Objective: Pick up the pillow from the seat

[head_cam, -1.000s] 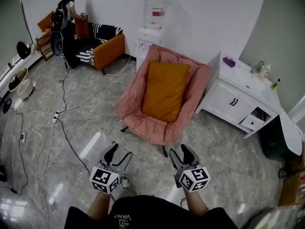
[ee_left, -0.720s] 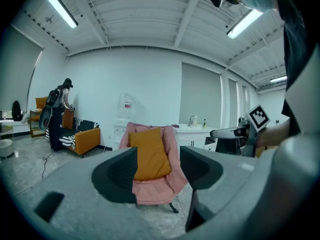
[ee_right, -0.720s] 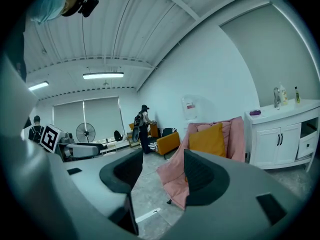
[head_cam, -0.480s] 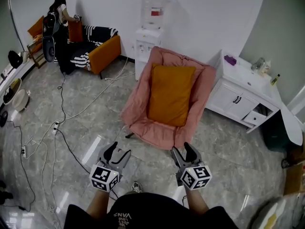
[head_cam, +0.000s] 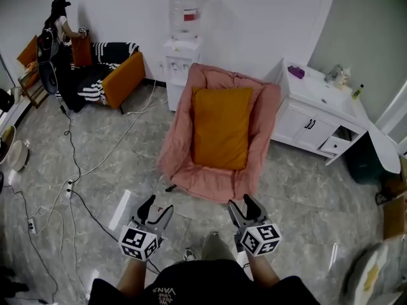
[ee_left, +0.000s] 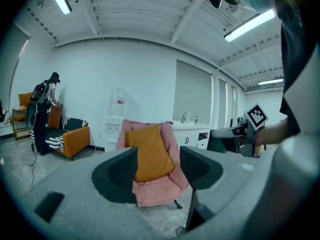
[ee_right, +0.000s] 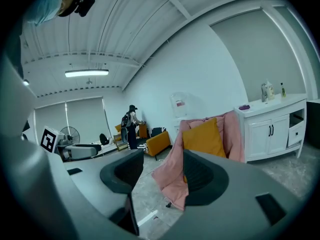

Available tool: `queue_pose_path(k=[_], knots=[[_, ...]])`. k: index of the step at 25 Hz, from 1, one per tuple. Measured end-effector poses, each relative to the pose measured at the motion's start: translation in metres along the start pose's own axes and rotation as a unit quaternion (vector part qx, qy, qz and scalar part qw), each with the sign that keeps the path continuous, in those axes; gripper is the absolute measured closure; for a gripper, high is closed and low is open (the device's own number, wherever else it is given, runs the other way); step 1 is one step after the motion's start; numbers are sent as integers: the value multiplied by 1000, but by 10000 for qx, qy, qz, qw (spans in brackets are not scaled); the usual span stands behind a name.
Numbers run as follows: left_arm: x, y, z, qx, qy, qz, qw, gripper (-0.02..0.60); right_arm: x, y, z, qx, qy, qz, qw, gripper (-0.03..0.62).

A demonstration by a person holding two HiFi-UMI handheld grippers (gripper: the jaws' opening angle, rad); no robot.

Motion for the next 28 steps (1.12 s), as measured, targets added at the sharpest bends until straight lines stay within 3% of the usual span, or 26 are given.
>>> queue_pose_path(k=[10, 17, 28], knots=[[-67, 41, -18, -41, 83, -11, 10000, 321, -77, -37, -24, -45, -14, -117, 9999, 365], [-141, 70, -41, -162, 26, -35, 9999, 321, -134, -82, -49, 13, -37, -122, 9999, 367], [-236, 90, -60, -53, 67, -160, 9998, 321, -196, -149, -78, 47, 120, -237, 9996, 367]])
Point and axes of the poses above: the fingertips, and each gripper's own axes: x backward along the fingers, y to its left, z out of its underside, the point moved 10 cm from there along x, backward along the fingers
